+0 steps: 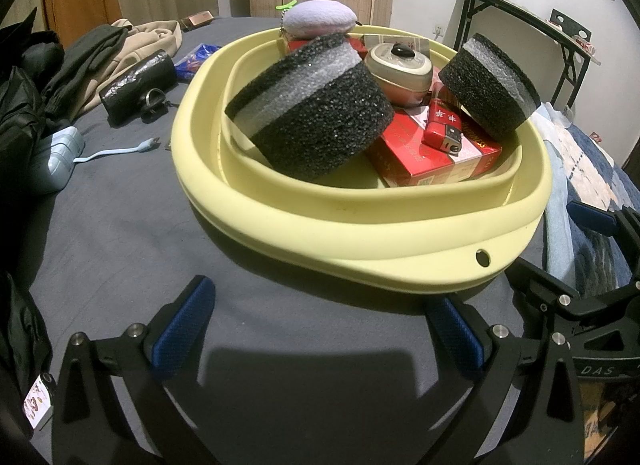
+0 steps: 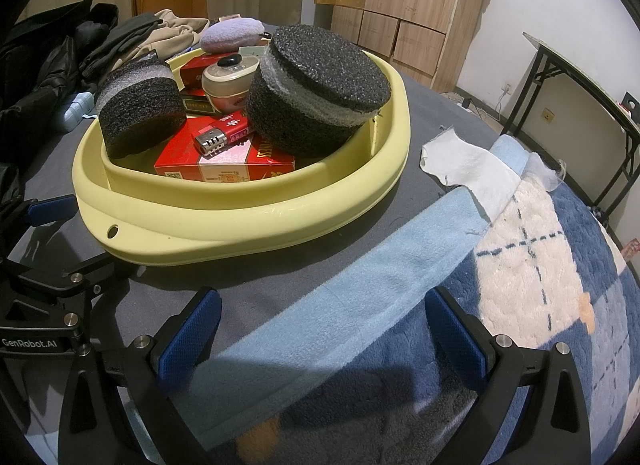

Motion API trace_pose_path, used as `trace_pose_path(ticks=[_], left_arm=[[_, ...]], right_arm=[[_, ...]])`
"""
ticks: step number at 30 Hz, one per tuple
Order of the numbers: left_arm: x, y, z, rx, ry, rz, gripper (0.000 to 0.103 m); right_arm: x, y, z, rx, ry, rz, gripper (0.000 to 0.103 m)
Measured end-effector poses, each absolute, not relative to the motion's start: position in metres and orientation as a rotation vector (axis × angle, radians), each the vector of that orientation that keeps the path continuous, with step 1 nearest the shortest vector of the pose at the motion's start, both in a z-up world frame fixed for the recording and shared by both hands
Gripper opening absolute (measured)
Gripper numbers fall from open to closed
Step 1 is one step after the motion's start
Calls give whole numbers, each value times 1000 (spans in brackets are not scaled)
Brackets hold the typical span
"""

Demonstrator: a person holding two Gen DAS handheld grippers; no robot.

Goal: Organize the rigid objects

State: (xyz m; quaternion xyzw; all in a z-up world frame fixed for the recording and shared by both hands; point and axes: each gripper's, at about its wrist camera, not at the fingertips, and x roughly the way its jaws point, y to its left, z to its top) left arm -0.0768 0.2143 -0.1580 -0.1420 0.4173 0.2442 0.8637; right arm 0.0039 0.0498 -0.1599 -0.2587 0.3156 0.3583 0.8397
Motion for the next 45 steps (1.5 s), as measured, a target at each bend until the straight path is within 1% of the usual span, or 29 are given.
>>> trace_pose_path(ticks=[45], left_arm=[[-76,216,-158,-297,874,512,103]], right_arm=[[7,50,-162,-543,667,758,103]])
